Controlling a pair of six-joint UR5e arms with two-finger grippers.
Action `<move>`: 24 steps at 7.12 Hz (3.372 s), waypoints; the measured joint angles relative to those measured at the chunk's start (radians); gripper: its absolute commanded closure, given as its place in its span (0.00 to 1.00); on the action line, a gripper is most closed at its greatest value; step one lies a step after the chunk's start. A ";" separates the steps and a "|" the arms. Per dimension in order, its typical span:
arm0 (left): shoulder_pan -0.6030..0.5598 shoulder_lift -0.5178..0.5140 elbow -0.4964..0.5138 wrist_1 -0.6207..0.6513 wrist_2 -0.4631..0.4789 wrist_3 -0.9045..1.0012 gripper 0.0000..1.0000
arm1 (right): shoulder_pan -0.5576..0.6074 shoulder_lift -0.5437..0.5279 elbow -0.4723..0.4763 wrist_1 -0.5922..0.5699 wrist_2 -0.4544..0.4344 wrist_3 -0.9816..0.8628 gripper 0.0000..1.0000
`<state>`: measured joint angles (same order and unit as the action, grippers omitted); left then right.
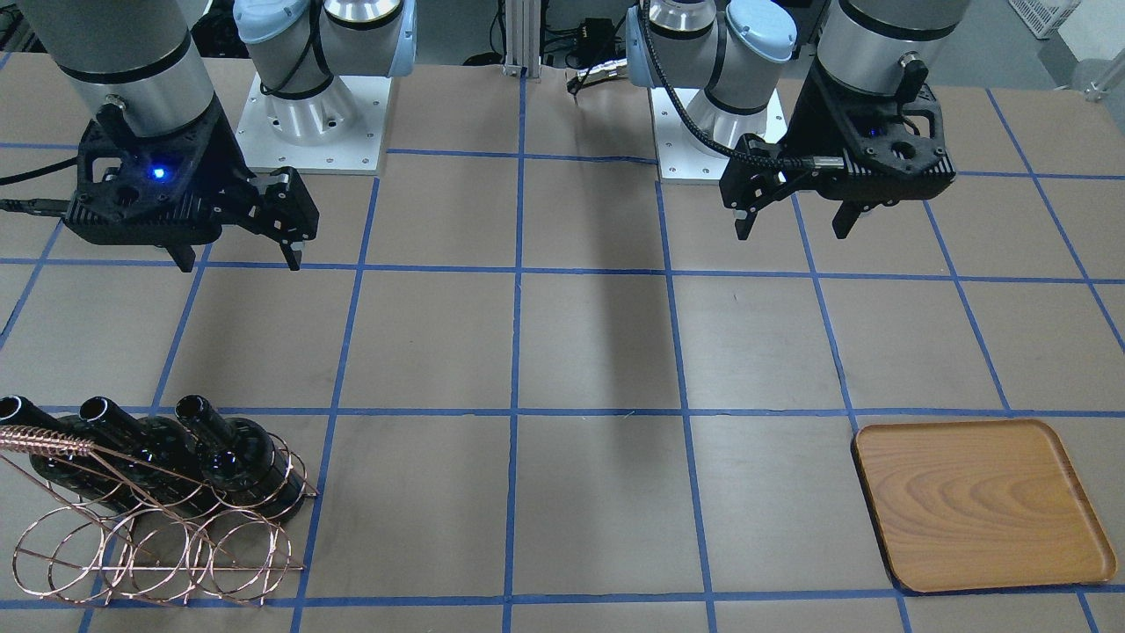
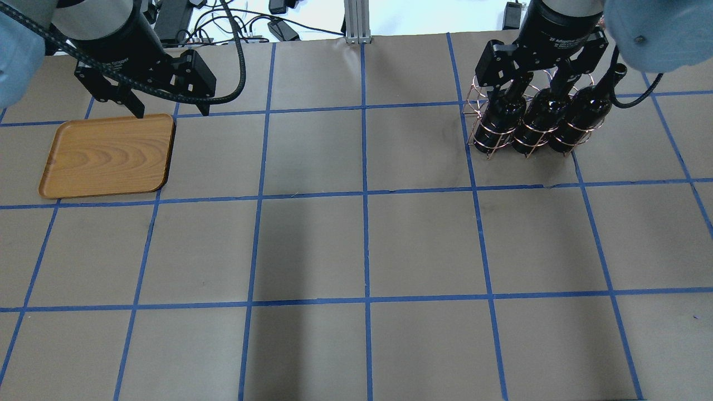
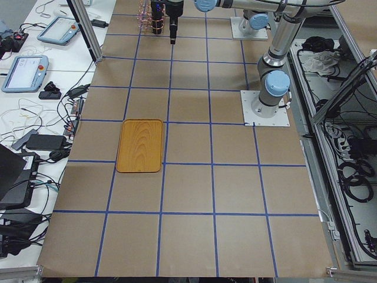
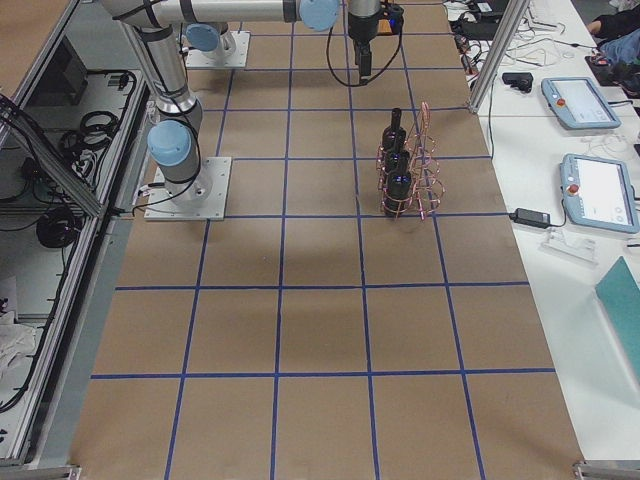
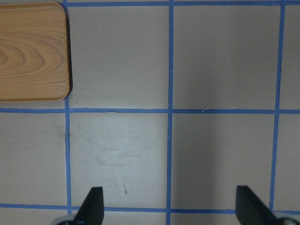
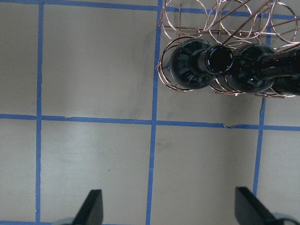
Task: Take wine from basket and place on tray
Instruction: 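Move the right gripper above the copper wine rack of dark bottles, then lower the right gripper onto the neck of a dark bottle in the rack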
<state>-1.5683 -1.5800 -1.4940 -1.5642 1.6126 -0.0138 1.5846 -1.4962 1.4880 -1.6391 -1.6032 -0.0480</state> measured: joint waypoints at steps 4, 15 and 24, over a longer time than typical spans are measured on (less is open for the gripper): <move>-0.052 0.028 0.002 -0.004 -0.041 0.001 0.00 | -0.009 -0.007 -0.003 -0.001 0.001 -0.001 0.00; -0.055 0.033 0.000 -0.014 -0.043 0.002 0.00 | -0.188 0.053 -0.001 -0.160 0.016 -0.306 0.03; -0.055 0.030 -0.001 -0.014 -0.045 0.002 0.00 | -0.244 0.186 0.002 -0.248 0.056 -0.402 0.22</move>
<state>-1.6230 -1.5498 -1.4951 -1.5785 1.5678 -0.0123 1.3407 -1.3106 1.4895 -1.8867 -1.5468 -0.4497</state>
